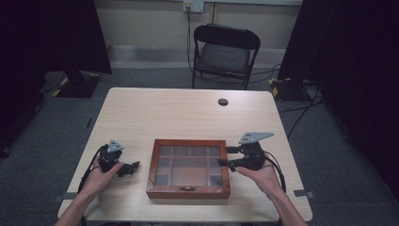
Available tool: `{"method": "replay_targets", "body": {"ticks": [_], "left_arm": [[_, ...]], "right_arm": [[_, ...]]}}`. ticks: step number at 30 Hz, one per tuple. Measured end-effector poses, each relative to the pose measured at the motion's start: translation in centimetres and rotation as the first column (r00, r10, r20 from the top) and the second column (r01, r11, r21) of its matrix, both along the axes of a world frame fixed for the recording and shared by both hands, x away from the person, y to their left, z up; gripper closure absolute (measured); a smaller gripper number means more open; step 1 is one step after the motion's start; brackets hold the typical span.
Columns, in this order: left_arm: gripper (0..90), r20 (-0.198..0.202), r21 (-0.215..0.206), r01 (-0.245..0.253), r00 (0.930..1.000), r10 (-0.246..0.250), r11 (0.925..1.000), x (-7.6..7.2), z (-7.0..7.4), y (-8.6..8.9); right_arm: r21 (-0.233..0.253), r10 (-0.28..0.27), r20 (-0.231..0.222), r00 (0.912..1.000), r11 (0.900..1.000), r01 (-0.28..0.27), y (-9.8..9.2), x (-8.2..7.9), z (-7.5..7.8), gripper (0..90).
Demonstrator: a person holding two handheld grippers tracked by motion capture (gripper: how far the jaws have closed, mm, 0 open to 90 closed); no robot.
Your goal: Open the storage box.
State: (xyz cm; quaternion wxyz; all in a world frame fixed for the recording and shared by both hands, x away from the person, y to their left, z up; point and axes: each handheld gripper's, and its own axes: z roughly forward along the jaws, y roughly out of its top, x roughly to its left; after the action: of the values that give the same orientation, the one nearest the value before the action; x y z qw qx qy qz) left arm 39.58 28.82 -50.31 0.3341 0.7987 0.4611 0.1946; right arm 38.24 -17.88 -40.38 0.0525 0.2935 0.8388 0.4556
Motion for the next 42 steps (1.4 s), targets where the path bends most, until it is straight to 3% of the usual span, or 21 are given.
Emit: {"method": "replay_targets", "body": {"ticks": [3,4,5,11,13,15,18,21,26,35,42], "left_arm": [[0.0,0.000,0.000,-0.001,1.0000,0.001,1.0000,0.0,0.0,0.0],[0.0,0.000,0.000,-0.004,1.0000,0.004,1.0000,0.0,0.0,0.0],[0.0,-0.001,0.000,-0.004,1.0000,0.004,1.0000,0.0,0.0,0.0],[0.0,0.000,0.000,-0.004,1.0000,0.004,1.0000,0.0,0.0,0.0],[0.0,0.000,0.000,-0.004,1.0000,0.004,1.0000,0.0,0.0,0.0],[0.0,0.000,0.000,-0.005,1.0000,0.005,1.0000,0.0,0.0,0.0],[0.0,-0.001,0.000,-0.005,1.0000,0.005,1.0000,0.0,0.0,0.0],[0.0,-0.001,0.000,-0.005,1.0000,0.005,1.0000,0.0,0.0,0.0],[0.0,0.000,0.000,-0.005,1.0000,0.005,1.0000,0.0,0.0,0.0],[0.0,0.000,0.000,-0.004,1.0000,0.004,1.0000,0.0,0.0,0.0],[0.0,-0.001,0.000,-0.005,1.0000,0.005,1.0000,0.0,0.0,0.0]], "right_arm": [[-0.004,0.101,-0.022,0.9947,0.995,-0.101,2.1,-0.8,0.0,45.0],[-0.004,0.101,-0.022,0.9947,0.995,-0.101,2.1,-0.8,0.0,45.0],[-0.014,0.146,-0.030,0.9888,0.989,-0.147,3.2,-1.1,-0.1,48.7],[-0.017,0.219,-0.046,0.9746,0.975,-0.220,4.9,-1.6,0.0,56.1],[-0.002,0.255,-0.059,0.9652,0.967,-0.255,5.6,-1.7,0.2,61.8],[-0.009,0.266,-0.059,0.9621,0.964,-0.267,6.0,-1.7,0.3,61.3],[-0.054,0.309,-0.074,0.9481,0.948,-0.314,7.3,-1.9,0.1,62.9],[-0.032,0.340,-0.082,0.9368,0.939,-0.343,8.3,-2.2,-0.8,67.6],[-0.040,0.363,-0.092,0.9274,0.929,-0.367,8.9,-2.3,-1.1,71.5],[-0.059,0.412,-0.120,0.9031,0.905,-0.421,9.8,-2.8,-2.2,76.8],[-0.078,0.424,-0.126,0.8969,0.897,-0.435,10.0,-2.8,-2.8,79.2]]}}
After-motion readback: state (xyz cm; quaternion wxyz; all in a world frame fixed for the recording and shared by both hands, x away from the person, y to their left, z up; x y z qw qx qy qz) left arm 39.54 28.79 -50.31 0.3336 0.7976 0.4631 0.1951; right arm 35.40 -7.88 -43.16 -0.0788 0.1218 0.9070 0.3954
